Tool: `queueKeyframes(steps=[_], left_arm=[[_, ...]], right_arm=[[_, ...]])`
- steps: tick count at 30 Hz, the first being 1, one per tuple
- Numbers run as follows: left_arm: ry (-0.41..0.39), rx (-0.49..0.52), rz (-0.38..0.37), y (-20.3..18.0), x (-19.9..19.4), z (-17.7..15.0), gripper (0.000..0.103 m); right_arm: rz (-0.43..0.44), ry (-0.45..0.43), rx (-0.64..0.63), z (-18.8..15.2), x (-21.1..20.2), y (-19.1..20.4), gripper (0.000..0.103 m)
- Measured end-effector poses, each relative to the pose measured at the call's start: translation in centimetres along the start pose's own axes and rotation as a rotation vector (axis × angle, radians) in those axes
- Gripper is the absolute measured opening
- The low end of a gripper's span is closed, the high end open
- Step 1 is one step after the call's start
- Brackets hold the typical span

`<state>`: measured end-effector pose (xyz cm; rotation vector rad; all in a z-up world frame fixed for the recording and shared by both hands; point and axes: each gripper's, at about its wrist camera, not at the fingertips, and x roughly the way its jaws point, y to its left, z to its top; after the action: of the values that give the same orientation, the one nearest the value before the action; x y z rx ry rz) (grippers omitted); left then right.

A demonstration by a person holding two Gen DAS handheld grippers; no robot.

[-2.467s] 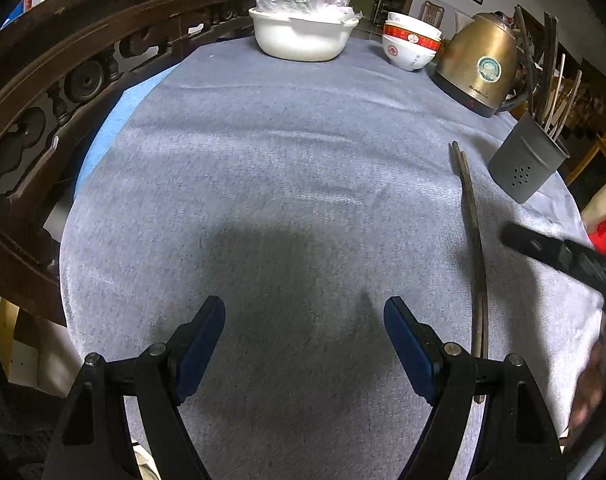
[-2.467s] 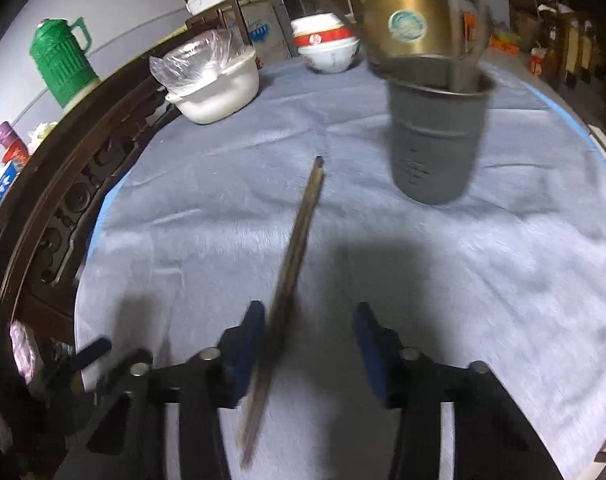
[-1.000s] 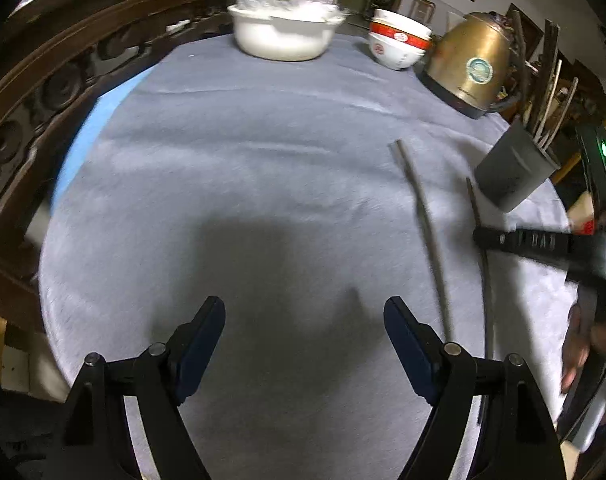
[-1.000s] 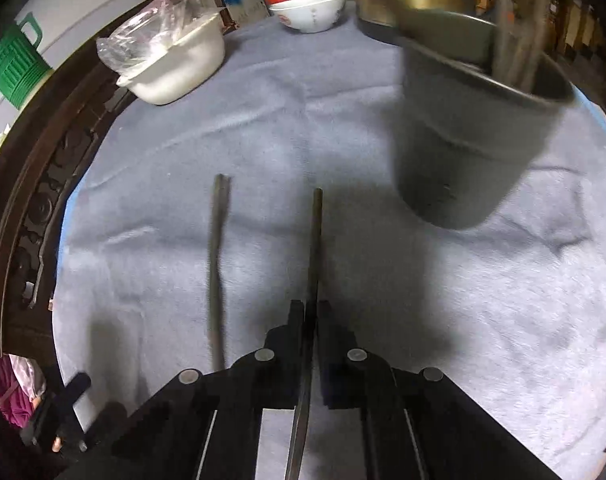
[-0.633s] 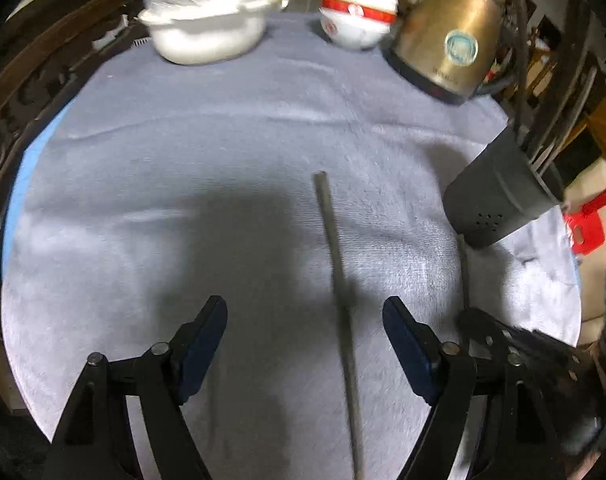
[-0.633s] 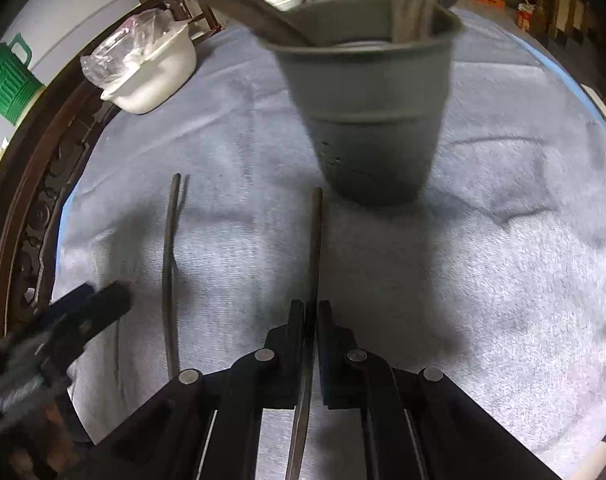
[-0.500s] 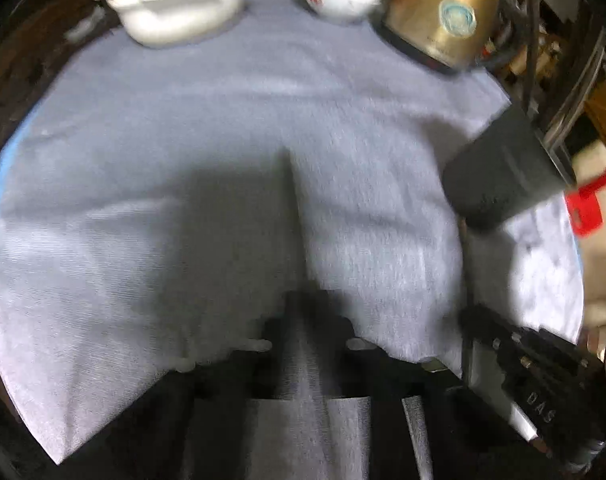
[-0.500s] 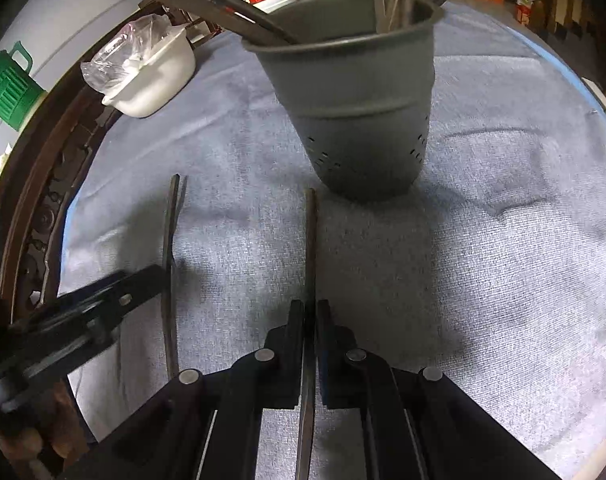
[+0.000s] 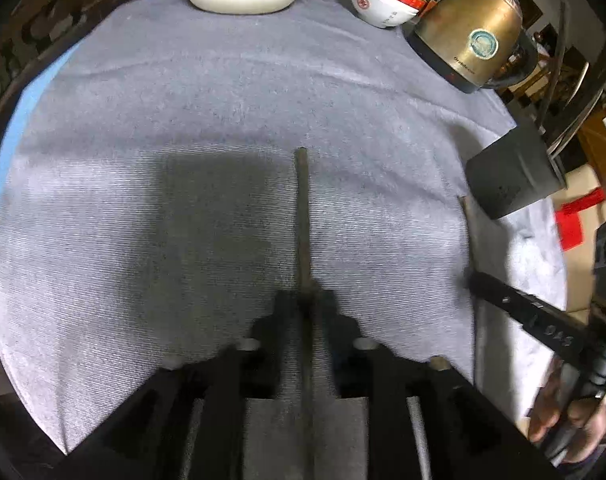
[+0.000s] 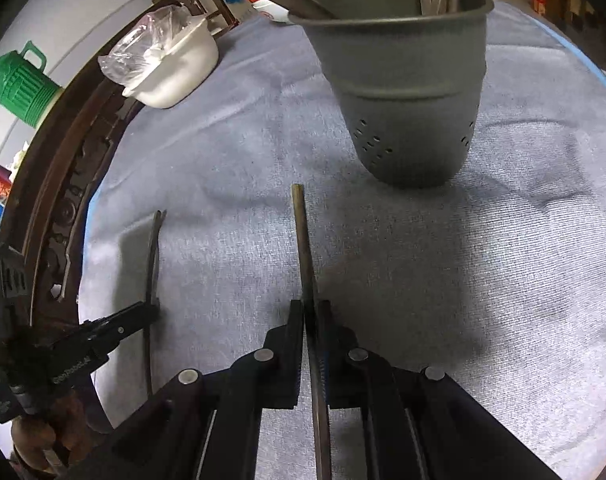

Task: Organize utensils
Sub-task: 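Close the left gripper on its chopstick while the right gripper closes on its own, then lift both held chopsticks upright and carry them over the grey holder cup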

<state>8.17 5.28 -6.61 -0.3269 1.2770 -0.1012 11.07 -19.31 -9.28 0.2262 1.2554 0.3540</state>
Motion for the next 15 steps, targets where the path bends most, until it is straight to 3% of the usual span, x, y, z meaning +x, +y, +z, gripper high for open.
queueKeyframes(steps=[1, 2, 7, 12, 13, 15], left_arm=[[-0.013, 0.005, 0.018, -0.1, -0.4, 0.2, 0.055], [-0.042, 0.012, 0.037, -0.2, -1.0, 0.4, 0.059], [-0.058, -0.004, 0.038, 0.4, -0.8, 1.7, 0.058], [0.003, -0.002, 0.078, -0.6, 1.7, 3.6, 0.058], [0.013, 0.001, 0.087, -0.7, 2.1, 3.8, 0.052], [0.004, 0.029, 0.105, -1.2, 2.4, 4.1, 0.015]], right_arm=[[-0.008, 0.007, -0.008, 0.1, 0.0, 0.1, 0.01], [-0.018, 0.01, -0.013, 0.4, 0.3, 0.7, 0.01], [-0.046, -0.002, -0.026, 1.6, 0.2, 1.5, 0.01], [-0.099, 0.017, -0.041, 3.3, 1.2, 2.1, 0.01], [-0.11, 0.034, -0.047, 3.4, 1.6, 2.2, 0.011], [-0.124, 0.043, -0.071, 3.5, 1.5, 2.7, 0.011]])
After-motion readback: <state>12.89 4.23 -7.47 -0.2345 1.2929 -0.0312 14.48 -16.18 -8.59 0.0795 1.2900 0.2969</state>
